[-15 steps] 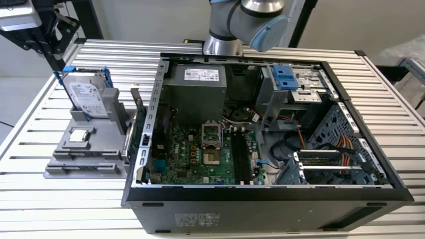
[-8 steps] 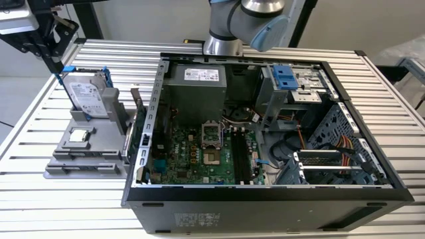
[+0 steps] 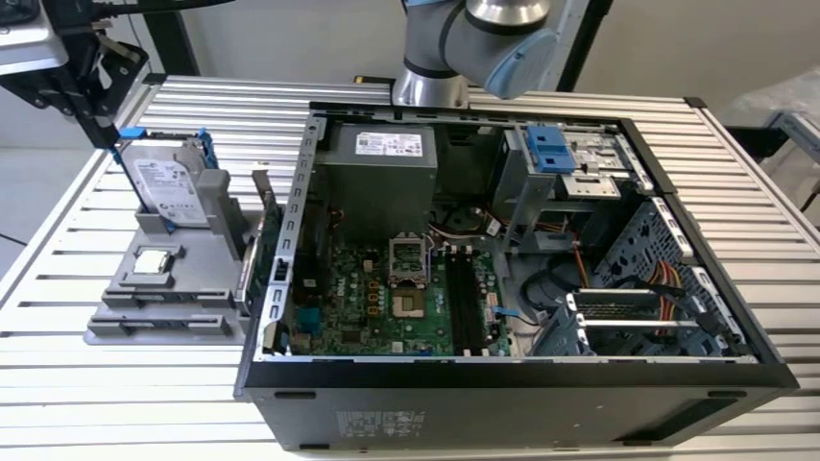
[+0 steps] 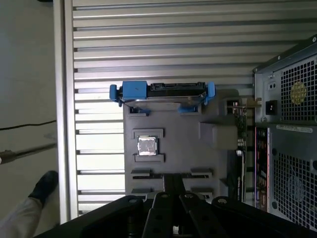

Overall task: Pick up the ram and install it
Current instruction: 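Reach for the ram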

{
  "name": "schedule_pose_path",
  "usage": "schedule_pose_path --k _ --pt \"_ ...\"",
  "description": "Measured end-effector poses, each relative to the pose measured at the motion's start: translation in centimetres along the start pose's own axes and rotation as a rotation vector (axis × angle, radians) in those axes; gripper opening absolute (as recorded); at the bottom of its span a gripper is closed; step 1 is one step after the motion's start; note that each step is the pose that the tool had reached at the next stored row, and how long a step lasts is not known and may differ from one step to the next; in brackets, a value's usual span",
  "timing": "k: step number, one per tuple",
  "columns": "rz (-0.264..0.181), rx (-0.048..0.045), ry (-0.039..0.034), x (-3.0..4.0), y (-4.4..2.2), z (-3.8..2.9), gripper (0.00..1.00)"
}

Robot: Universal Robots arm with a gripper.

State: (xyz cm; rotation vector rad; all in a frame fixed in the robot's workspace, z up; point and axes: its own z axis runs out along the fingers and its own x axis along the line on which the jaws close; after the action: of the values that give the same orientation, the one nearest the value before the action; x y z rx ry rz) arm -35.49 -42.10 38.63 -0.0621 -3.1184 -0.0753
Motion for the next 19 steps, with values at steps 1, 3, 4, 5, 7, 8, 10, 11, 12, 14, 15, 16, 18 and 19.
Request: schedule_pose_path --k 1,3,4,5,7,8,10,11,12,14,15,16,18,19 --pt "0.0 0.0 0.0 0.0 -0.07 0.0 0.0" --pt "-0.001 -0.0001 0.0 0.0 -0.17 0.01 0.0" --pt "-0.001 -0.0001 -0.0001 -0.01 -0.18 0.01 0.0" --pt "-0.001 -0.0001 -0.0001 -0.01 -0.19 0.01 0.0" --pt "-0.001 0.0 0.0 -0.01 -0.23 0.01 0.0" --pt "-0.002 0.0 0.0001 -0.01 -0.3 0.01 0.0" --pt "-0.002 0.0 0.0 -0.02 -0.45 0.0 0.0" --pt "-0.002 0.0 0.0001 -0.02 -0.47 0.0 0.0" --pt "-0.002 0.0 0.0001 -0.02 -0.51 -0.01 0.0" --pt "-0.003 0.0001 0.0001 -0.03 -0.63 -0.01 0.0" --pt "-0.003 0.0001 0.0001 -0.02 -0.66 -0.01 0.0" --pt "-0.003 0.0 0.0001 -0.03 -0.7 -0.01 0.0" --pt "-0.004 0.0 0.0002 -0.03 -0.81 -0.01 0.0" --pt "-0.004 0.0 0.0002 -0.03 -0.88 -0.01 0.0"
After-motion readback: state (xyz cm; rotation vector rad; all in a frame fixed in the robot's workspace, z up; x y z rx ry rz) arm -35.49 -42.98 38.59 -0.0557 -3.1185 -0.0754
